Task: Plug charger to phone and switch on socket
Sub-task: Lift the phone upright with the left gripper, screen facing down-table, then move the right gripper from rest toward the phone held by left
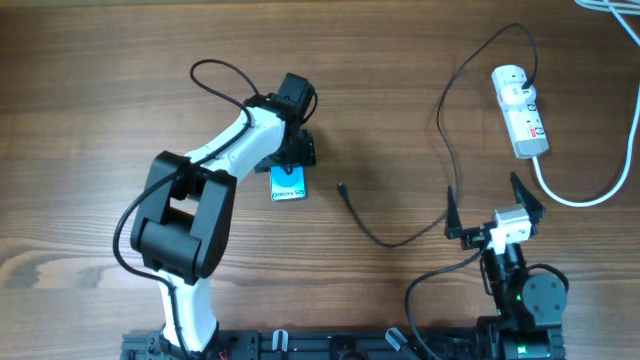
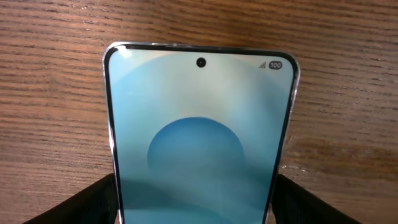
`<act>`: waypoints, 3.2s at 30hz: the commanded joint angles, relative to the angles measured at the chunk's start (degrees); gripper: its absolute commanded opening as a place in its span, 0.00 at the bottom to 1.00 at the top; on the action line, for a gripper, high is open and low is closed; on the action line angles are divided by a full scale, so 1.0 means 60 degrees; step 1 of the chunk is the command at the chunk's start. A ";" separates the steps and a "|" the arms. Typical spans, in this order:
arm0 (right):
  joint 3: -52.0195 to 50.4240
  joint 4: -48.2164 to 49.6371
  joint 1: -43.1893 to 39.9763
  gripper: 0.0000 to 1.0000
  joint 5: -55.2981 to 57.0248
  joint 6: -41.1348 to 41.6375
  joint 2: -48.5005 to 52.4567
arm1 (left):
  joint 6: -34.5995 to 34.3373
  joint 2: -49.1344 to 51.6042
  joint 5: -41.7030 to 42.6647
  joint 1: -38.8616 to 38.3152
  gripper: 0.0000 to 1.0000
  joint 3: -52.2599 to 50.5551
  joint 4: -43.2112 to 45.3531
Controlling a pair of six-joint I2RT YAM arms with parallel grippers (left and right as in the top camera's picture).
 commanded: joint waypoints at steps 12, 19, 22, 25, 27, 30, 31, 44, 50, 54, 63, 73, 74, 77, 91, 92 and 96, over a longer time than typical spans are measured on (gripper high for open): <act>0.0903 -0.0073 -0.0015 1.00 -0.3468 0.0809 0.0605 | 0.0510 0.0262 0.1625 0.0579 0.85 -0.0146 0.0117; 0.5333 -0.3060 -0.0015 1.00 -0.3406 0.0732 0.4605 | 0.0248 0.0262 0.1381 0.0572 0.78 -0.0146 -0.0226; 0.7348 -0.4703 -0.0015 1.00 -0.3512 0.0739 0.6597 | 0.0248 0.0262 0.1271 0.0492 0.78 -0.0146 -0.0361; 0.8768 -0.5366 -0.0015 1.00 -0.3730 0.1082 0.8378 | 0.0011 0.0262 0.0750 0.0317 0.77 -0.0146 -0.0353; 0.8994 -0.5202 -0.0015 1.00 -0.4146 0.2364 0.9118 | -0.0036 0.0262 0.0641 0.0175 0.78 -0.0146 -0.0244; 0.8994 -0.5162 -0.0015 1.00 -0.5515 0.4262 1.0007 | -0.0036 0.0262 0.0637 -0.0022 0.78 -0.0146 -0.0040; 0.8990 -0.5176 -0.0015 1.00 -0.5829 0.4131 1.0295 | -0.0036 0.0266 0.0637 -0.0040 0.78 -0.0146 -0.0080; 0.8936 -0.6258 0.0758 1.00 -0.4637 0.3340 1.3202 | -0.0033 0.0273 0.0535 0.0160 0.66 -0.0153 -0.0109; 0.8939 -0.4947 0.2073 1.00 -0.4754 0.4277 1.4994 | -0.0029 0.0273 -0.1020 0.0273 0.68 -0.0153 -0.0102; 0.8939 -0.3989 0.2987 0.99 -0.4790 0.4331 1.5708 | -0.0033 0.0273 -0.1020 0.0579 0.68 -0.0153 -0.0182; 0.9814 -0.2718 0.3803 1.00 -0.4641 0.5166 1.5923 | 0.0004 0.0273 -0.0386 0.1009 0.84 -0.0153 0.0255; 1.0797 -0.4251 0.3803 1.00 -0.3894 0.4976 1.6247 | 0.0004 0.0277 0.0299 0.1020 0.86 -0.0408 0.0189; 1.0797 -0.4237 0.3814 1.00 -0.3898 0.4976 1.6323 | 0.0004 0.0277 0.0306 0.1016 0.85 -0.0535 0.0324; 1.0797 -0.4229 0.3832 1.00 -0.3894 0.4794 1.6455 | 0.0007 0.0277 0.0452 0.1016 0.82 -0.0809 0.0576; 1.0797 -0.2696 0.4357 1.00 -0.5584 0.5089 1.8852 | 0.1045 0.0273 0.3344 0.1508 0.72 -0.0812 0.0313; 1.0797 -0.2361 0.4506 1.00 -0.5592 0.5435 1.9194 | 0.1045 0.0273 0.3552 0.1577 0.72 -0.0812 0.0259; 1.0797 -0.1020 0.4819 1.00 -0.6091 0.6353 1.9788 | 0.1158 0.0273 0.4299 0.1661 0.73 -0.0812 0.0171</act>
